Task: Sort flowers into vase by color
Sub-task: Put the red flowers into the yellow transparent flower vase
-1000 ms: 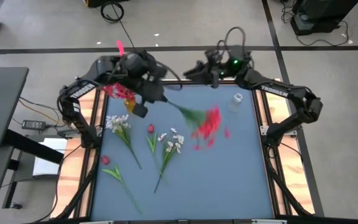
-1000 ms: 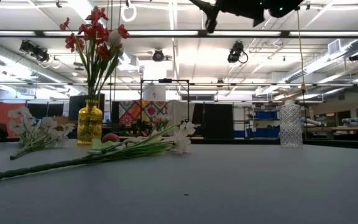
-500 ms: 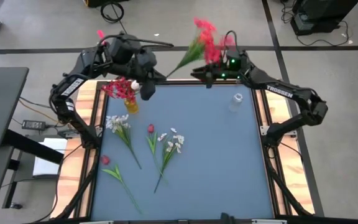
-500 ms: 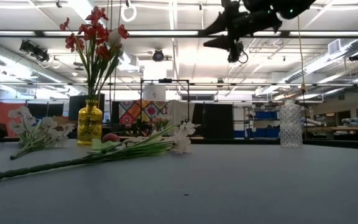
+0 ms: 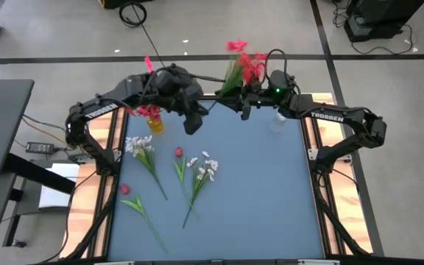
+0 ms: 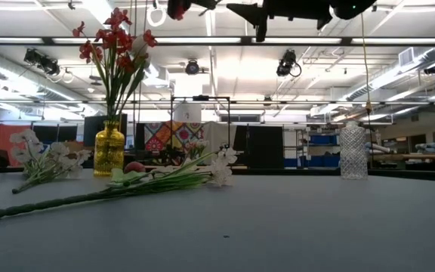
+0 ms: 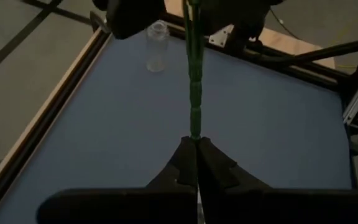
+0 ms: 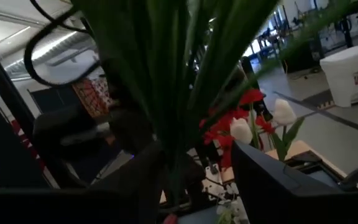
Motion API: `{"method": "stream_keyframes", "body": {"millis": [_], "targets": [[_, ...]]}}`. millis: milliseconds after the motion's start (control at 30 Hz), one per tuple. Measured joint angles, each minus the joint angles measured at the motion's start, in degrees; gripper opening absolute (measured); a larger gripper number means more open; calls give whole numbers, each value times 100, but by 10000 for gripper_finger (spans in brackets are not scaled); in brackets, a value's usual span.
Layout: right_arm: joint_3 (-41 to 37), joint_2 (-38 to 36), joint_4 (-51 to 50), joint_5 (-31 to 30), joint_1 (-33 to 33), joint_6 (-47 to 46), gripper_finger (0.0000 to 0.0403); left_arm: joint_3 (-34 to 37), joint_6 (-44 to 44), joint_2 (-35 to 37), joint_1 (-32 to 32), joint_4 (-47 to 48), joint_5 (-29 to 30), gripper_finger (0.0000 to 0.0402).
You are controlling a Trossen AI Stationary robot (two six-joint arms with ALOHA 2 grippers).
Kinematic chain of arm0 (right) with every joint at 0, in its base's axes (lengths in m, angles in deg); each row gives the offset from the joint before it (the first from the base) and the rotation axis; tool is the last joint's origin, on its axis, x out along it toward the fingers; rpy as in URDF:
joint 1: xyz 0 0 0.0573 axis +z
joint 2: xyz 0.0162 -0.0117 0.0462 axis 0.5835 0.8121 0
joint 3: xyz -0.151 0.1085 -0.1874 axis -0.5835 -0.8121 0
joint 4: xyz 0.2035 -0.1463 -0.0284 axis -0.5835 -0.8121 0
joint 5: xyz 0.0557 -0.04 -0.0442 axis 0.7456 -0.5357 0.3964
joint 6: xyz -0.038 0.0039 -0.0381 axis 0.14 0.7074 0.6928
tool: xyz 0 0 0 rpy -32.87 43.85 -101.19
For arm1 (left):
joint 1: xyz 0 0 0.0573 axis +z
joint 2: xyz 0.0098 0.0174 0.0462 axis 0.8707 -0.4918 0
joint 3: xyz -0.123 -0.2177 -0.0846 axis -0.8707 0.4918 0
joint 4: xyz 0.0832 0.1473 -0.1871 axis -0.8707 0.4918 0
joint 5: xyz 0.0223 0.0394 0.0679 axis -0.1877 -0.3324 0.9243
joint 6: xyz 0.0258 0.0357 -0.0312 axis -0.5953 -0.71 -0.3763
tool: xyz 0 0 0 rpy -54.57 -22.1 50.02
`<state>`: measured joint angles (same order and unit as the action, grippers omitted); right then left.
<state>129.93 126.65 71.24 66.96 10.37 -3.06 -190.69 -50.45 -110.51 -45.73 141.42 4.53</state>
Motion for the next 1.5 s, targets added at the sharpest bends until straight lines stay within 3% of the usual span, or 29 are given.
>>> {"method": "stream_keyframes", "body": {"millis": [200, 400, 500, 667, 867, 1067, 1300, 1500], "targets": [[0, -2, -12, -1, 62, -68, 147, 201, 83, 4, -18, -170, -15, 0], [2, -4, -104, -41, 64, -98, 22, 207, 80, 4, -11, -112, 22, 2], [7, -4, -236, 141, 62, -57, 20, 209, 129, 2, -18, -78, 9, 24], [2, 7, -932, 649, 87, 281, 20, 206, 205, 147, 81, -219, -21, 101], [1, 2, -1173, 716, 177, 561, 20, 183, 351, 435, 274, -876, -8, 207], [7, -2, -1038, 673, 325, 769, 20, 200, 465, 15, 184, -1364, -304, 274], [7, -2, -1065, 594, 429, 877, 20, 198, 351, -210, 140, -1937, -481, 291], [7, -2, -1076, 532, 460, 880, 20, 196, 220, -238, 145, -2257, -507, 256]]}}
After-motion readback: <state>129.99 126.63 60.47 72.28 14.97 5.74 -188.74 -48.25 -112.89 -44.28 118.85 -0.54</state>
